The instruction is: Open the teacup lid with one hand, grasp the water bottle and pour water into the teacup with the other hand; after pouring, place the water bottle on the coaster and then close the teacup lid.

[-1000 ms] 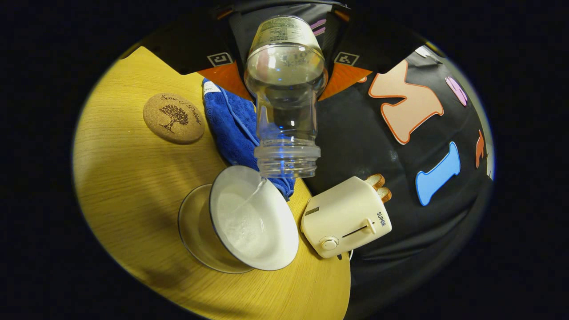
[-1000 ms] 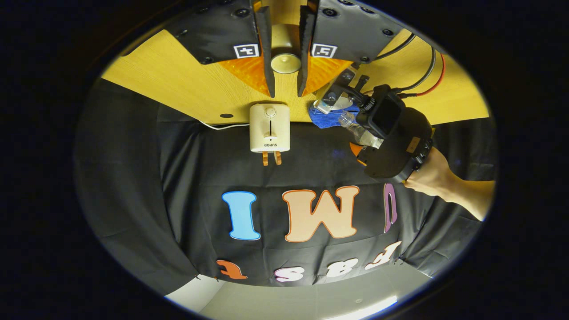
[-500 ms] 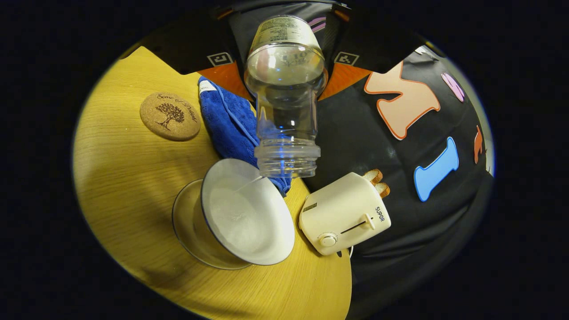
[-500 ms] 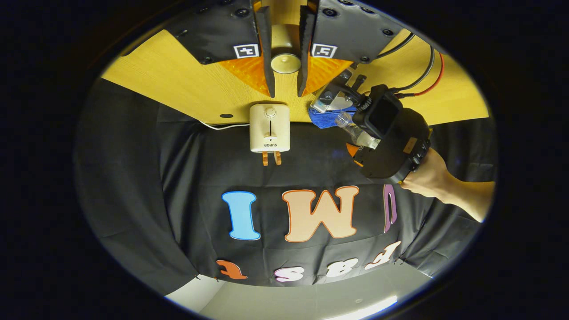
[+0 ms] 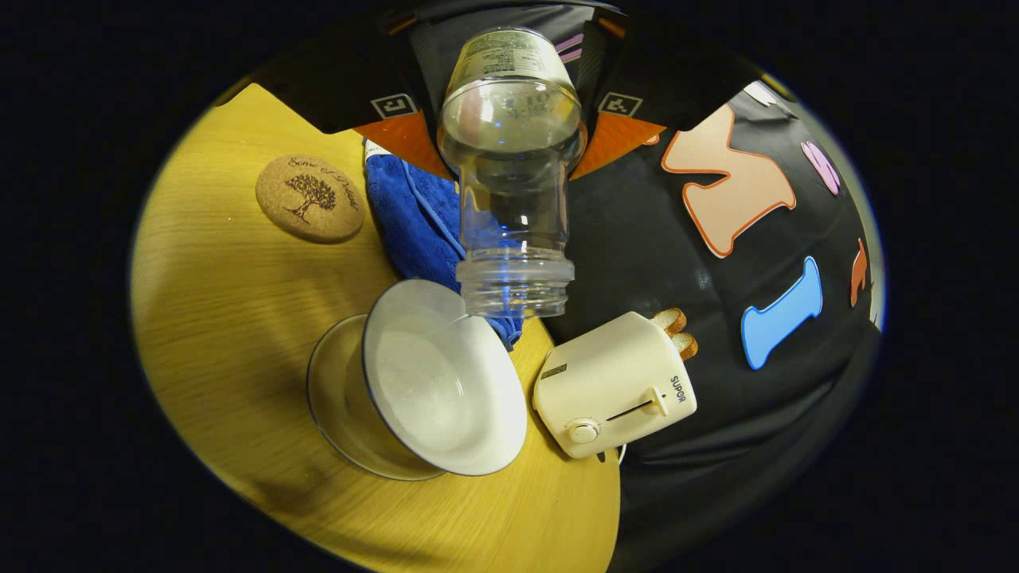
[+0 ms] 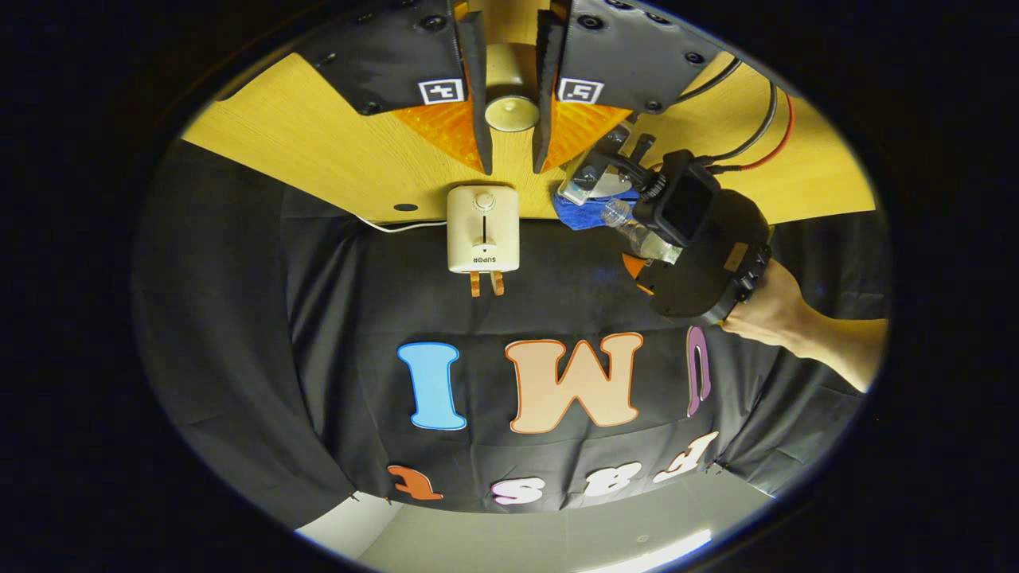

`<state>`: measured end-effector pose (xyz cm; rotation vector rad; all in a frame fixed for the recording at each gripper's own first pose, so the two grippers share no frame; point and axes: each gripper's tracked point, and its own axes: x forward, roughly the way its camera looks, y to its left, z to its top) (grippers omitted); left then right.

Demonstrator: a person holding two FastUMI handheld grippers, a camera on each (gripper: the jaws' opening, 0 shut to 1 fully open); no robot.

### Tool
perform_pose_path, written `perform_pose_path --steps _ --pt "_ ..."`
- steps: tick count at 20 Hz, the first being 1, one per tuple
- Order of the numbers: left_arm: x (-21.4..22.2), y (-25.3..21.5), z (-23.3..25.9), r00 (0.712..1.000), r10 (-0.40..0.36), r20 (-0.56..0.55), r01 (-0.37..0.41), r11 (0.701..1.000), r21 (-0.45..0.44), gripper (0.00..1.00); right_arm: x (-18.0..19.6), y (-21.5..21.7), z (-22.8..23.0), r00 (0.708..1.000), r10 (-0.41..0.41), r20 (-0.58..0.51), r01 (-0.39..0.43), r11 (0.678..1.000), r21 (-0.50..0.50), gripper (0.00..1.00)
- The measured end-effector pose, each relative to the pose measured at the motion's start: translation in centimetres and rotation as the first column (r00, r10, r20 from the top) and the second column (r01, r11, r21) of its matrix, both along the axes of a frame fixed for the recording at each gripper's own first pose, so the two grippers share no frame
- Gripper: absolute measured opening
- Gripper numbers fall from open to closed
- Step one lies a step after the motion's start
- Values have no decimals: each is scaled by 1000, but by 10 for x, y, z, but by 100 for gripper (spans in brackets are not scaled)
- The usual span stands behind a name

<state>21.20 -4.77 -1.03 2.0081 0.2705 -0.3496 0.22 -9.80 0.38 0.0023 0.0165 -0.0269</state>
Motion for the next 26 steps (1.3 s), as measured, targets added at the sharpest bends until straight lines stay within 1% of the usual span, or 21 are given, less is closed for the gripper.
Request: perform_pose_path --steps 3,5,6,7,8,9,10,11,12,13,14,15,16,17,18,19,20,21,24,25,26 --pt "1 -1 1 1000 6 5 -6 995 -99 67 -1 0 0 1000 0 0 0 1000 0 28" --pt "-2 -1 4 1000 11 19 -7 981 -192 67 -1 0 0 1000 0 0 0 1000 0 28" --pt "-2 -4 8 999 -4 40 14 969 -245 65 0 0 0 1000 0 0 0 1000 0 28" --pt "-1 -7 12 999 -9 54 25 950 -313 67 0 0 0 1000 0 0 0 1000 0 28" --pt "-3 -8 15 998 -3 58 26 919 -392 65 0 0 0 1000 0 0 0 1000 0 29" --pt "-6 -7 17 998 5 63 25 882 -471 66 0 0 0 1000 0 0 0 1000 0 30" --pt "-7 -5 22 997 16 73 27 837 -547 66 0 0 0 1000 0 0 0 1000 0 29" --pt "-6 -5 30 996 29 88 34 771 -636 66 -1 0 0 1000 0 0 0 1000 0 29" --pt "-8 -3 37 994 42 102 45 687 -725 66 0 0 0 1000 0 0 0 1000 0 30" --pt "-10 4 49 990 75 122 58 570 -819 63 0 0 0 1000 0 0 0 1000 0 29" --pt "-9 5 56 988 99 122 64 457 -887 66 0 0 0 1000 0 0 0 1000 0 29" --pt "-5 4 59 987 126 96 52 316 -947 63 0 0 0 1000 0 0 0 1000 0 28" --pt "2 6 61 986 154 62 34 179 -983 66 0 0 1 1000 0 -1 0 1000 0 29" --pt "12 8 60 983 181 23 19 20 -1000 66 0 0 0 1000 0 -1 0 1000 0 29" --pt "23 8 57 981 192 -19 5 -124 -992 66 -1 0 0 1000 0 -1 0 1000 0 30" --pt "32 8 55 978 204 -43 7 -239 -971 66 -1 0 0 1000 0 -1 0 1000 0 28" --pt "38 5 51 978 202 -58 10 -318 -948 66 -1 0 0 1000 0 -1 0 1000 0 30" --pt "39 5 51 976 208 -62 18 -366 -931 66 -1 0 0 1000 0 -1 0 1000 0 29" --pt "42 -3 48 985 156 -67 12 -459 -889 65 0 0 0 1000 0 -1 0 1000 0 29" --pt "45 -3 47 985 156 -68 15 -474 -880 65 0 0 0 1000 0 -1 0 1000 0 30" --pt "49 -4 43 984 163 -77 10 -473 -881 66 0 0 0 1000 0 -1 0 1000 0 29"
